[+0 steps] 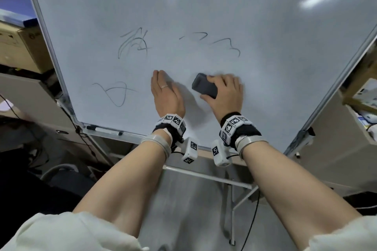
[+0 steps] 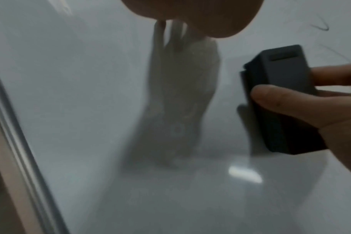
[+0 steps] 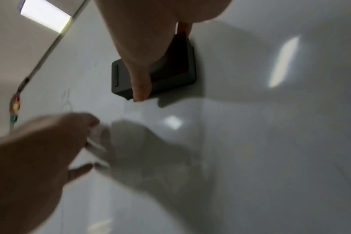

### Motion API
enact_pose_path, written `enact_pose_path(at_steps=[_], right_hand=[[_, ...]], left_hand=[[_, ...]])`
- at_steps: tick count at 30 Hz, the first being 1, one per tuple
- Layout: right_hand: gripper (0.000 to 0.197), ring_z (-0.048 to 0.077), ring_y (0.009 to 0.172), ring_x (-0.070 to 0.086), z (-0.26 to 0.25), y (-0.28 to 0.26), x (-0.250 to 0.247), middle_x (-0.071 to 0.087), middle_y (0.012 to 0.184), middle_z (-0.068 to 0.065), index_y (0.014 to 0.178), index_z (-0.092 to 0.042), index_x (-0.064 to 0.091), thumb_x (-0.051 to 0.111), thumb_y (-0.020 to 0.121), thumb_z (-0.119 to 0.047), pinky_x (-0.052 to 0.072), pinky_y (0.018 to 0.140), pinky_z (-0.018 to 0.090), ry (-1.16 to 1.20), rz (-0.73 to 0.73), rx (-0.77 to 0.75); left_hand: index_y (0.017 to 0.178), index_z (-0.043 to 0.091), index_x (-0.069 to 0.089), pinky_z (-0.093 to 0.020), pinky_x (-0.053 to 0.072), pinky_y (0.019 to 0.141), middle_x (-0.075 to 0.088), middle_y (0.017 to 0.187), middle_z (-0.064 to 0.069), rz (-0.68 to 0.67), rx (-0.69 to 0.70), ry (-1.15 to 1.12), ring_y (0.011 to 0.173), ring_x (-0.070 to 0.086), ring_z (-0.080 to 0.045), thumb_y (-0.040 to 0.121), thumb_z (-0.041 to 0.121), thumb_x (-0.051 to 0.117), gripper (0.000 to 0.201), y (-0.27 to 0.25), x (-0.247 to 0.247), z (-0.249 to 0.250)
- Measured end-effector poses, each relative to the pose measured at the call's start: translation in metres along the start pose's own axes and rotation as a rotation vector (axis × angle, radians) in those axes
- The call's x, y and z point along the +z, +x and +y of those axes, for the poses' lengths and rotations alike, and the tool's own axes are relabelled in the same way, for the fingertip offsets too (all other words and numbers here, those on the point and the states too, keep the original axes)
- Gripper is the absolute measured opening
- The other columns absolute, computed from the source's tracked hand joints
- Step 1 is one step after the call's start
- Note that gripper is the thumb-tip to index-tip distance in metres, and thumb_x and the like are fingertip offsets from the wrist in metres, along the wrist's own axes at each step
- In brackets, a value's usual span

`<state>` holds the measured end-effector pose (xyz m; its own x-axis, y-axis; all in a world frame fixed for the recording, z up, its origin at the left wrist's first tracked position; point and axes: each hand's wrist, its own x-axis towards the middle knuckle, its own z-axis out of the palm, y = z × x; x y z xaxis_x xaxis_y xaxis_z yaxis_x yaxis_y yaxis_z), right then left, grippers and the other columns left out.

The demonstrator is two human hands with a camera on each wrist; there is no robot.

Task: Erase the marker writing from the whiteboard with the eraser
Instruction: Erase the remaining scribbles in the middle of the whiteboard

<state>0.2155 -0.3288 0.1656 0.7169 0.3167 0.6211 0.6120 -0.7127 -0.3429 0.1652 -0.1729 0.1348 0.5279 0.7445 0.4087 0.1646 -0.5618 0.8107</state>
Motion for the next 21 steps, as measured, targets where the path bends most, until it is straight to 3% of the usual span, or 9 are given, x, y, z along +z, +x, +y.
enact_pose_path(at_steps=[2, 5, 10, 12, 15, 17, 21], right_hand=[[0.057, 0.030, 0.107, 0.049, 0.004, 0.020, -0.022, 0.059, 0.110, 0.004, 0.113, -0.025, 0.067, 0.088, 0.063, -0.040, 0.038, 0.089, 0.040, 0.024, 0.124, 0.093], [0.057, 0.031, 0.112, 0.051, 0.016, 0.050, -0.051, 0.058, 0.117, 0.006, 0.118, -0.022, 0.064, 0.084, 0.068, -0.041, 0.042, 0.089, 0.043, 0.056, 0.291, 0.216], [0.060, 0.035, 0.115, 0.049, 0.011, 0.064, -0.047, 0.055, 0.123, 0.014, 0.121, -0.009, 0.057, 0.081, 0.076, -0.039, 0.044, 0.083, 0.048, 0.058, 0.394, 0.310], [0.058, 0.035, 0.113, 0.049, -0.003, 0.063, -0.033, 0.055, 0.119, 0.013, 0.119, -0.010, 0.058, 0.082, 0.074, -0.038, 0.042, 0.083, 0.046, 0.078, 0.364, 0.281], [0.055, 0.030, 0.110, 0.047, -0.027, 0.056, -0.008, 0.056, 0.114, 0.009, 0.114, -0.017, 0.061, 0.085, 0.070, -0.039, 0.038, 0.086, 0.041, 0.040, 0.174, 0.130], [0.056, 0.028, 0.110, 0.046, -0.035, 0.052, 0.001, 0.057, 0.114, 0.007, 0.114, -0.019, 0.062, 0.087, 0.068, -0.039, 0.036, 0.088, 0.038, 0.037, 0.105, 0.092], [0.055, 0.030, 0.111, 0.048, -0.016, 0.059, -0.015, 0.058, 0.114, 0.008, 0.115, -0.016, 0.062, 0.084, 0.071, -0.039, 0.038, 0.088, 0.040, 0.039, 0.204, 0.155]], left_hand=[[0.153, 0.005, 0.030, -0.047, 0.028, 0.121, 0.022, 0.163, -0.012, 0.049, -0.030, 0.013, 0.151, 0.021, -0.028, 0.102, 0.021, 0.042, 0.055, 0.001, 0.003, 0.019], [0.154, 0.004, 0.026, -0.042, 0.018, 0.125, 0.017, 0.165, -0.014, 0.069, -0.020, 0.078, 0.153, 0.017, -0.029, 0.101, 0.018, 0.045, 0.059, 0.004, 0.007, 0.042], [0.158, 0.006, 0.014, -0.036, 0.011, 0.124, 0.006, 0.168, -0.008, 0.001, -0.029, 0.120, 0.155, 0.008, -0.026, 0.099, 0.020, 0.046, 0.069, 0.013, 0.010, 0.042], [0.158, 0.007, 0.017, -0.034, 0.013, 0.125, 0.009, 0.168, -0.006, -0.011, -0.005, 0.117, 0.155, 0.010, -0.024, 0.099, 0.019, 0.046, 0.067, 0.015, 0.007, 0.032], [0.155, 0.008, 0.026, -0.041, 0.025, 0.123, 0.021, 0.164, -0.007, 0.005, -0.010, 0.093, 0.152, 0.021, -0.024, 0.098, 0.018, 0.045, 0.061, 0.020, 0.001, 0.018], [0.154, 0.008, 0.029, -0.043, 0.025, 0.122, 0.026, 0.162, -0.008, 0.030, -0.034, 0.091, 0.150, 0.025, -0.025, 0.097, 0.018, 0.045, 0.060, 0.025, -0.003, 0.014], [0.155, 0.007, 0.025, -0.042, 0.018, 0.125, 0.020, 0.164, -0.011, 0.049, -0.003, 0.124, 0.152, 0.019, -0.027, 0.096, 0.018, 0.046, 0.064, 0.035, 0.001, 0.020]])
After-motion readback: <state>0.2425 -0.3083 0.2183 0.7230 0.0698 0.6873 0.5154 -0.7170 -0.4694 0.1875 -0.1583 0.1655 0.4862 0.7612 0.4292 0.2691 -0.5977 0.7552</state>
